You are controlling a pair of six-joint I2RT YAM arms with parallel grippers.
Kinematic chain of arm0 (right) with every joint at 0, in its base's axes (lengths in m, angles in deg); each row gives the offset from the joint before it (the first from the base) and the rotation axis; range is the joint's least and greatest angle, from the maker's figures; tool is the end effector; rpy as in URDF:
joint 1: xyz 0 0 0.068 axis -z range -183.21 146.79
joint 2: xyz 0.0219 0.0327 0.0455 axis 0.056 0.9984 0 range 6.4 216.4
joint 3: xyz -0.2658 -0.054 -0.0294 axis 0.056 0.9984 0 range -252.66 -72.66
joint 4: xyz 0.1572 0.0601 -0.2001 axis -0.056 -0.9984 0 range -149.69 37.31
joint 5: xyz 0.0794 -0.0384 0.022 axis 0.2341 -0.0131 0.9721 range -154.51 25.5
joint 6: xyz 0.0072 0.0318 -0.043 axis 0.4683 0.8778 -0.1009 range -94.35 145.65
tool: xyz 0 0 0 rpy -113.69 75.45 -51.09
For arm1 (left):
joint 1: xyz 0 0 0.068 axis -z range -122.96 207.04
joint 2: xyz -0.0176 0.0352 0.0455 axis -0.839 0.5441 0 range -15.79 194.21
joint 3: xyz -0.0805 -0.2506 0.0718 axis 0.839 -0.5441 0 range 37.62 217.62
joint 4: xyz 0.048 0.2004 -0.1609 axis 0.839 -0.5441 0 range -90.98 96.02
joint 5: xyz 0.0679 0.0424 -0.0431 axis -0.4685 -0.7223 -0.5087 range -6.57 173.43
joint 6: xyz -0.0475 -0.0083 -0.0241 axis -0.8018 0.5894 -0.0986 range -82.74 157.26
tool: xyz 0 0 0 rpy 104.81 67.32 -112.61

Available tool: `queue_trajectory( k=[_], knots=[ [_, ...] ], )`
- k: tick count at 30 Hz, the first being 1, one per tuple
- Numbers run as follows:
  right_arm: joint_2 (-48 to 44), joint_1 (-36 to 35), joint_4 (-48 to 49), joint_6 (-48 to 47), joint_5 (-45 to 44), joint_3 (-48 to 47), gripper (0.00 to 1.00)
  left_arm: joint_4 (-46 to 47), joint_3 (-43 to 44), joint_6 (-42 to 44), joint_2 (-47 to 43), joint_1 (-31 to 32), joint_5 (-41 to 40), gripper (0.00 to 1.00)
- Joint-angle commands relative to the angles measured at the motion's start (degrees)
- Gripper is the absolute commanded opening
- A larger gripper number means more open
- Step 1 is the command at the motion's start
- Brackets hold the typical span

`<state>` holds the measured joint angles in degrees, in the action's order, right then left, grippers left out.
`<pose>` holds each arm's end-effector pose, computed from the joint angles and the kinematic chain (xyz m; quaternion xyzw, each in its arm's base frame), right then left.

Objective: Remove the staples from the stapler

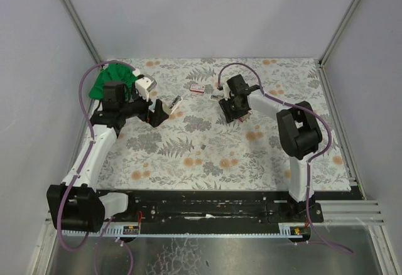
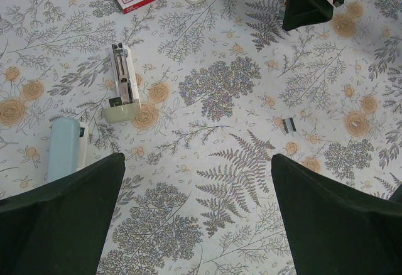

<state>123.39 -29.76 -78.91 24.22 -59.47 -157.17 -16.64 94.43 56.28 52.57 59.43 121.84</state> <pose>0.3883 0.1975 0.1742 -0.2441 0.9306 0.0999 0.2539 0.2577 -0.0329 0.3114 0.3064 0.7914 -0.2238 0.4792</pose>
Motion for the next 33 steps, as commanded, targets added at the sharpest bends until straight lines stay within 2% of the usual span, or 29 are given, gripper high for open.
queue_trajectory(
  k=[1,23,33],
  knots=[
    [0.2,-0.6,1.2,0.9,-1.2,-0.2,0.5,3.1,-0.3,-0.4,0.0,-0.5,0.6,1.0],
    [2.6,-0.6,1.6,1.0,-2.5,-0.4,0.44,3.1,-0.3,-0.5,0.3,-0.6,0.9,1.0],
    [3.0,-0.6,1.9,1.0,-2.9,-0.5,0.34,3.1,-0.3,-0.5,0.1,-0.6,1.0,1.0]
  ],
)
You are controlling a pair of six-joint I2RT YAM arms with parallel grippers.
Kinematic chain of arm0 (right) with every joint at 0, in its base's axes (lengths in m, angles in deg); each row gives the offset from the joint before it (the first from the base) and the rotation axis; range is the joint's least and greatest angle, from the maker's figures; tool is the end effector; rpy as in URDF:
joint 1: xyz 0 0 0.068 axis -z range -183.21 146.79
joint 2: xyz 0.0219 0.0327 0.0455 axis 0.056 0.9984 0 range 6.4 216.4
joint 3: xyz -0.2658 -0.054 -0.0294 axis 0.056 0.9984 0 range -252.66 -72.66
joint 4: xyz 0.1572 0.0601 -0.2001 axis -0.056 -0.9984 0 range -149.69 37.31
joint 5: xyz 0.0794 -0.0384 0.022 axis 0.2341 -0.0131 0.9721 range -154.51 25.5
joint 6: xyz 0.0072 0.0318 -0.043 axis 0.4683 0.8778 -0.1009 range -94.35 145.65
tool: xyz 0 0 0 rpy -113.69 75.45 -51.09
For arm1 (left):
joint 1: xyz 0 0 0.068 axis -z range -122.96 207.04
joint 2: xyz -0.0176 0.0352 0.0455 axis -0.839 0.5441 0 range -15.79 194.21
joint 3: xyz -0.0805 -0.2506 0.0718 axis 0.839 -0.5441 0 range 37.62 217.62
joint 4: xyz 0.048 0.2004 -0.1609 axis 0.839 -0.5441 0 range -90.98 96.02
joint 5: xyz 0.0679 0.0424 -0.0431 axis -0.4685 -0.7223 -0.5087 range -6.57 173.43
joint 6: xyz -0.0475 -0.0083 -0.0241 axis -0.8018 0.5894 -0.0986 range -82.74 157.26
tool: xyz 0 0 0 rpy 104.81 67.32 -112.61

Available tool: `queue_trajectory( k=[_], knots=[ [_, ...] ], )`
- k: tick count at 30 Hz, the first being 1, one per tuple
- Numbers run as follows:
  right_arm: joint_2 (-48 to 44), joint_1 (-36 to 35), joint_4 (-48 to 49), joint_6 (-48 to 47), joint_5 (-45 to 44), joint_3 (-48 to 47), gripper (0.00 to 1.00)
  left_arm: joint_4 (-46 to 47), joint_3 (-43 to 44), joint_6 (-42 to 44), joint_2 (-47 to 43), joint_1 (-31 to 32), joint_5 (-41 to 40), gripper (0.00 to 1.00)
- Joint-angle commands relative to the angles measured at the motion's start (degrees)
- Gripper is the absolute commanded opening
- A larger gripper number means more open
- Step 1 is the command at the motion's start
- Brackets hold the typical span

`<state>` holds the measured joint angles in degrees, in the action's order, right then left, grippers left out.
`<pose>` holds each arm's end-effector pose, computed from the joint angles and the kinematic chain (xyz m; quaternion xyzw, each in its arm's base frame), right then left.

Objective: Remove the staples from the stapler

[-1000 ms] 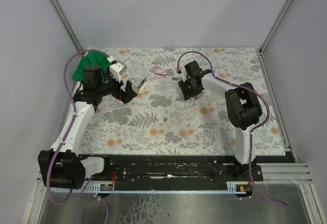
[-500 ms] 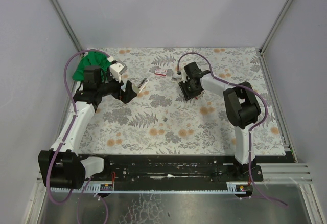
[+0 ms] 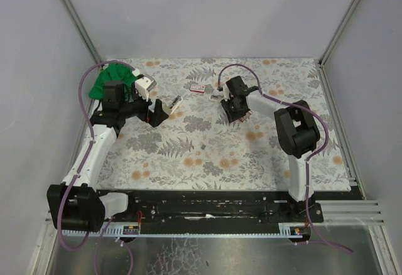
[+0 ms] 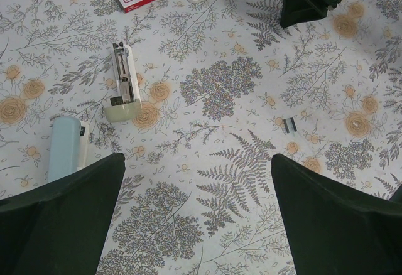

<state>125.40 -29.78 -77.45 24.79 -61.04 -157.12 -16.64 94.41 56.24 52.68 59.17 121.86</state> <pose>0.3924 0.1986 0.1607 -0.2363 0.9345 0.0873 0.2516 0.2582 -0.0318 0.3108 0.3041 0.7927 -0.2233 0.4787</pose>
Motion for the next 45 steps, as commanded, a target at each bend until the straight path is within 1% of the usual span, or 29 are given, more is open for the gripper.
queue_trajectory(
  k=[1,4,15,18,25,37,45],
  knots=[
    [1.1,-0.7,0.4,0.4,-1.5,-0.5,0.33,3.1,-0.3,-0.5,0.0,-0.4,0.9,1.0],
    [0.7,-0.6,0.7,0.1,-1.8,-0.2,0.3,3.1,-0.3,-0.5,-0.1,-0.3,1.0,1.0],
    [-0.2,-0.7,1.2,-0.2,-1.6,0.1,0.27,3.1,-0.4,-0.5,-0.2,-0.5,1.1,1.0],
    [-0.3,-0.6,1.2,-0.3,-1.3,0.1,0.23,3.1,-0.4,-0.5,0.0,-0.6,1.3,1.0],
    [-0.4,-0.6,1.3,-0.5,-1.3,0.2,0.22,3.1,-0.4,-0.6,-0.1,-0.6,1.4,1.0],
    [-4.2,-0.6,1.7,-1.1,-0.6,0.5,0.21,3.1,-0.4,-0.6,0.1,-0.8,1.7,1.0],
    [-4.9,-0.6,1.8,-1.4,-0.6,0.7,0.21,3.1,-0.4,-0.8,0.0,-0.8,1.8,1.0]
  ],
)
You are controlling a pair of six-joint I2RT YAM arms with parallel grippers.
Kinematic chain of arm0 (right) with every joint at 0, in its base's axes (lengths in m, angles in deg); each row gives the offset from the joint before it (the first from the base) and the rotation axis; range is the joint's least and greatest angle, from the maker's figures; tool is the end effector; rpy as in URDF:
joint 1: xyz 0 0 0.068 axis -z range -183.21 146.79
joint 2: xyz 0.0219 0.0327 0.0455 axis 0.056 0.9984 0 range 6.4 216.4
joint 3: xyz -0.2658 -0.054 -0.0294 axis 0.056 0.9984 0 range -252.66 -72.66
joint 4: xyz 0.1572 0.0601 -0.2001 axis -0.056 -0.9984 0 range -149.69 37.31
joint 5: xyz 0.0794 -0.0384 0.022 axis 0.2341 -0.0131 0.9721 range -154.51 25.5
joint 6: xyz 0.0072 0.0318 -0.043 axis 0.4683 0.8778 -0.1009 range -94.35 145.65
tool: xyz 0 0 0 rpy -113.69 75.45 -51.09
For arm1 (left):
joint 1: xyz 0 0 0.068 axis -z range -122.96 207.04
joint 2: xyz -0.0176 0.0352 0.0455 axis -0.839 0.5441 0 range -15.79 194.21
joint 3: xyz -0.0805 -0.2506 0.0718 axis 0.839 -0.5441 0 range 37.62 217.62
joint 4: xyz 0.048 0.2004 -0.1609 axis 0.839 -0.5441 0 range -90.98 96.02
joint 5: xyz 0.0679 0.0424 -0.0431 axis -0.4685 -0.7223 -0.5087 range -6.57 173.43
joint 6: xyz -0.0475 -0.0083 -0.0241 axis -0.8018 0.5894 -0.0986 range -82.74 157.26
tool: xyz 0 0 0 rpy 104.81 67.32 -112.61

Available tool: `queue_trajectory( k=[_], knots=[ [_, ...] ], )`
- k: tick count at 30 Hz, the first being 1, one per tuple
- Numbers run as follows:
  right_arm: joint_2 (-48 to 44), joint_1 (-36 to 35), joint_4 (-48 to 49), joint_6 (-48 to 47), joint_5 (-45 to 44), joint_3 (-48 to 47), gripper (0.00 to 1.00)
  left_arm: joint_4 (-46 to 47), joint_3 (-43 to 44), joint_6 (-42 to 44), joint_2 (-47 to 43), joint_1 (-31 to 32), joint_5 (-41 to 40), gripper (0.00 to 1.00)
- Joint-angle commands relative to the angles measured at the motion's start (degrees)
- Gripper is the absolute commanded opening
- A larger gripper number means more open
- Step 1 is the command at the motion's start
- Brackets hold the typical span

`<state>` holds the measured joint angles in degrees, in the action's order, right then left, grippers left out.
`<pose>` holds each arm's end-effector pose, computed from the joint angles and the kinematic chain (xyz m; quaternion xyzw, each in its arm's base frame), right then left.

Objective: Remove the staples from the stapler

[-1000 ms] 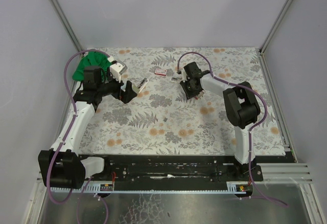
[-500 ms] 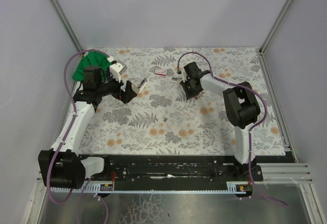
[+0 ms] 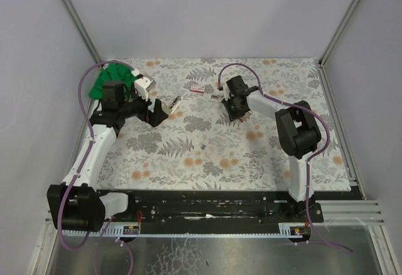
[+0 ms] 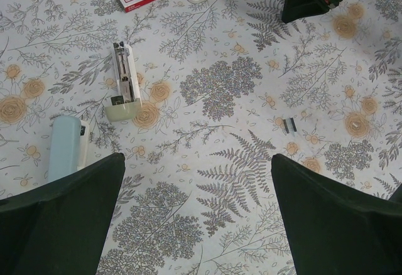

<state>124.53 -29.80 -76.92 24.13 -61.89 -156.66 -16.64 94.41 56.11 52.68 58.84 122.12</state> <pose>0.3914 0.1977 0.1652 -0.2397 0.9315 0.0806 0.2614 0.2583 -0.0304 0.3109 0.3018 0.7931 -0.2244 0.4791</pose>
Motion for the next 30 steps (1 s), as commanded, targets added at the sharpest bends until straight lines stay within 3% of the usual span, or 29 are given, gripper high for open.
queue_trajectory(
  k=[1,30],
  knots=[
    [-4.1,-0.6,1.2,-0.8,0.2,0.2,0.21,3.1,-0.4,-0.6,0.0,-0.6,1.6,1.0],
    [-8.9,4.7,1.6,-5.5,-2.0,3.6,0.22,3.1,-0.4,-0.8,0.3,-0.7,1.9,1.0]
  ],
)
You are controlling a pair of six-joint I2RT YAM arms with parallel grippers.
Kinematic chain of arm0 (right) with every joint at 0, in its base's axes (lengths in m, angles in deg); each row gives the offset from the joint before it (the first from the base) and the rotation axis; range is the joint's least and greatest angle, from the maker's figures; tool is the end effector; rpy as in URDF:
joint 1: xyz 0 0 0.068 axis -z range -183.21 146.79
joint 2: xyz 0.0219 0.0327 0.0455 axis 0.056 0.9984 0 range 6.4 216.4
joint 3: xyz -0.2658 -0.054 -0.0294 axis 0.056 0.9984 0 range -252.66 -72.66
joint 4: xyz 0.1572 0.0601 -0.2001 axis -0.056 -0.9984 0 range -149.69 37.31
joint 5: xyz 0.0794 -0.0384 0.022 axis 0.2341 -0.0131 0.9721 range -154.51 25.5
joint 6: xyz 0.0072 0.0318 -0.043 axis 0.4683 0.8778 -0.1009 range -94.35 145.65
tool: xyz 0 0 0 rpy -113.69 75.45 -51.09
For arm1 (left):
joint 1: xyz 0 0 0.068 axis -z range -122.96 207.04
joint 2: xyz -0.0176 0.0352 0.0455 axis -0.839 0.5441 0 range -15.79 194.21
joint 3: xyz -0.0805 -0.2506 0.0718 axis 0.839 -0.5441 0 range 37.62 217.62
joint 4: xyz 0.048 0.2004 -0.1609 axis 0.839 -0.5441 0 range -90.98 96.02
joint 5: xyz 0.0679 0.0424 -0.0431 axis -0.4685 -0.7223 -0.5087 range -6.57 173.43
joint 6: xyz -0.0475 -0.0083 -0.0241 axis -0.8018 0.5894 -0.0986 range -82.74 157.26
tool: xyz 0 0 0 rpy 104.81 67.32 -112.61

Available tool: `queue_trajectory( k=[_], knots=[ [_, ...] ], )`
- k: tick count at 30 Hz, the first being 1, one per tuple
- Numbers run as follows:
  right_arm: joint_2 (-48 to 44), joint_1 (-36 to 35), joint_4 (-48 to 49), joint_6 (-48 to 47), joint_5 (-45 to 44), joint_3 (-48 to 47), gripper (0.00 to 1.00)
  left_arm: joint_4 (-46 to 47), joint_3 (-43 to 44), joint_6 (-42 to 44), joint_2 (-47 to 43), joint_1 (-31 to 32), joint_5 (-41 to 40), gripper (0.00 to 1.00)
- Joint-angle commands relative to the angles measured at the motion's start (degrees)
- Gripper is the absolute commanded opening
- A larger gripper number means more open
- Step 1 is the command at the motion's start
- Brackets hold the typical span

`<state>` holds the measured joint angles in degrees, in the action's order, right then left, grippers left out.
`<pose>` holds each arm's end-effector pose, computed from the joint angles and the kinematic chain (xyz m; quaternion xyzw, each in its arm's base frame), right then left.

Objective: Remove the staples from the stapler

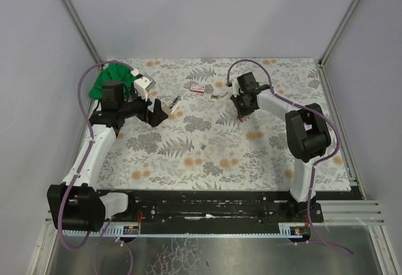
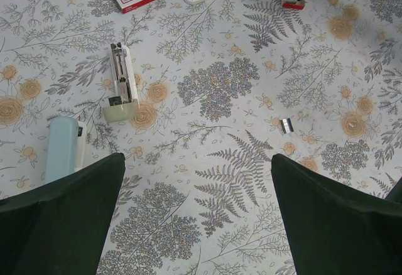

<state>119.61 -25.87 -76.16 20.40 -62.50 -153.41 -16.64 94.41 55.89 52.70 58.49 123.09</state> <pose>0.3912 0.1646 0.1845 -0.2355 0.9265 0.0609 0.2871 0.2582 -0.0293 0.3110 0.3010 0.7916 -0.2311 0.4789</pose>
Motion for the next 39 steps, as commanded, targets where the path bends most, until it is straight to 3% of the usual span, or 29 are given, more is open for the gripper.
queue_trajectory(
  k=[1,39],
  knots=[
    [-4.0,0.8,0.9,-1.9,-1.4,0.4,0.22,3.1,-0.4,-0.6,0.2,-0.4,0.8,1.0],
    [2.1,3.2,1.8,-6.4,-1.5,-3.1,0.24,3.1,-0.3,-0.7,0.9,-0.4,0.8,1.0]
  ],
)
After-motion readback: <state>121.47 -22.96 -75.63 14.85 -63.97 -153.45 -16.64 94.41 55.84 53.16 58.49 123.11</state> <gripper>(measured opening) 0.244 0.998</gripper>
